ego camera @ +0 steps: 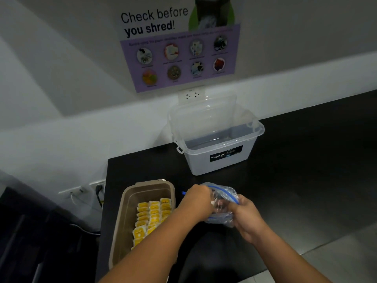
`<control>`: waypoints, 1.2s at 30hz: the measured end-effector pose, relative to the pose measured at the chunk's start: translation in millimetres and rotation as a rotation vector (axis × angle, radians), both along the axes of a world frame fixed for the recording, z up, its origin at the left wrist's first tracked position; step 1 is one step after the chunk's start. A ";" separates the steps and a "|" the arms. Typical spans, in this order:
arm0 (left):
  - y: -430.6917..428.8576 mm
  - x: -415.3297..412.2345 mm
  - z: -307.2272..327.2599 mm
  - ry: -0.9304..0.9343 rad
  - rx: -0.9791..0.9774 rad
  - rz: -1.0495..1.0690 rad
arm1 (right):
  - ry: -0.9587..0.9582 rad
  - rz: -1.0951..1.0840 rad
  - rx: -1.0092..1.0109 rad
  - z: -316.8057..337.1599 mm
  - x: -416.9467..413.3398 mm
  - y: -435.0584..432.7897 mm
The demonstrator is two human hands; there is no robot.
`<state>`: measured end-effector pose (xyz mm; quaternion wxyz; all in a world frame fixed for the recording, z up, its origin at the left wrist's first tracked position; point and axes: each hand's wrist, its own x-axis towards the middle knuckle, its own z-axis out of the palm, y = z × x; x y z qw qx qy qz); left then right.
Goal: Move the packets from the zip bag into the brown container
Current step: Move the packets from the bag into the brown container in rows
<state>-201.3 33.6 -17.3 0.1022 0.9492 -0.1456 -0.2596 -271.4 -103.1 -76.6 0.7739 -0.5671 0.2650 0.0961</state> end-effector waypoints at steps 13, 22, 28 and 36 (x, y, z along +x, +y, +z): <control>8.9 -5.8 0.8 -0.039 -0.398 0.144 | -0.029 0.019 0.157 8.8 13.7 -3.6; 16.3 -5.6 -8.3 -0.222 -0.378 0.076 | -0.035 0.080 0.159 10.3 22.6 -0.7; 42.7 1.4 11.1 -0.282 -0.498 0.239 | -0.033 0.112 0.147 7.1 32.9 7.1; 118.5 13.9 32.8 0.038 -0.652 0.467 | -0.006 0.165 0.158 -1.1 41.9 18.1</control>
